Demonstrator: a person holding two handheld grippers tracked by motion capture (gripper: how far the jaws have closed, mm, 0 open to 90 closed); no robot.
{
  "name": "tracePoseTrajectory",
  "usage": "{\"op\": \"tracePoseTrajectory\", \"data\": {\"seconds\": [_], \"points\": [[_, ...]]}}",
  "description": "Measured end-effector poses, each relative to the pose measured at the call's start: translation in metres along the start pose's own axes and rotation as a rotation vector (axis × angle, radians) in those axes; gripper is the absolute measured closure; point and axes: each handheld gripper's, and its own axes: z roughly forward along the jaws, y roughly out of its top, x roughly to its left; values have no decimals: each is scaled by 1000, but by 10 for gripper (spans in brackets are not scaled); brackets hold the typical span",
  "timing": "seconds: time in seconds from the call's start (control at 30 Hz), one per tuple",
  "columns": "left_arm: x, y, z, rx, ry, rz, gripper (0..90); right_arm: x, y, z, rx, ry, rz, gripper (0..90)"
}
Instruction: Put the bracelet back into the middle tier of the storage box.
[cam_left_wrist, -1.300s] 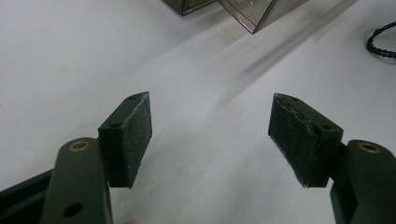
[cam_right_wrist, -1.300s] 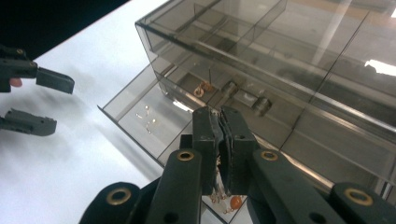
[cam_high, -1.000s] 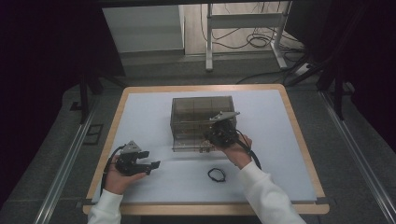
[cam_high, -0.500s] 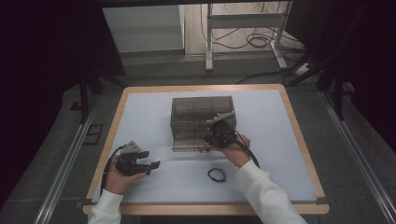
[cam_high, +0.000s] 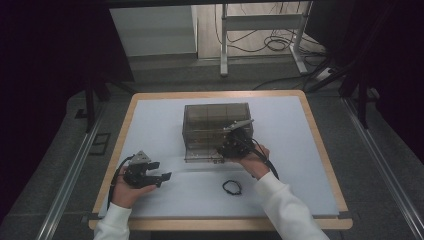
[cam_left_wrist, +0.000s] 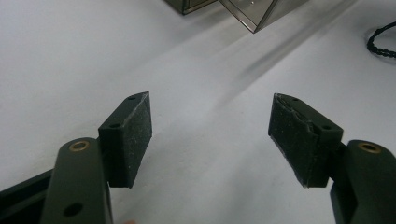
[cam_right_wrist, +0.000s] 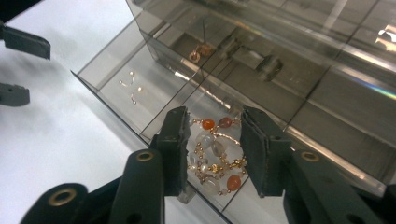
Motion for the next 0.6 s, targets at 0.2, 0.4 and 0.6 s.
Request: {"op": "tracePoseTrajectory", "data": {"seconds": [0.2, 0.4, 0.6], "points": [[0, 0, 0, -1, 0, 0, 304, 0, -2, -8, -38, 14, 7, 594], [0, -1, -1, -8, 2, 0, 304, -1, -8, -16, -74, 22, 19, 586], [0, 0, -5, -18, 2, 6, 302, -4, -18, -24, -99, 21, 31, 577]]}}
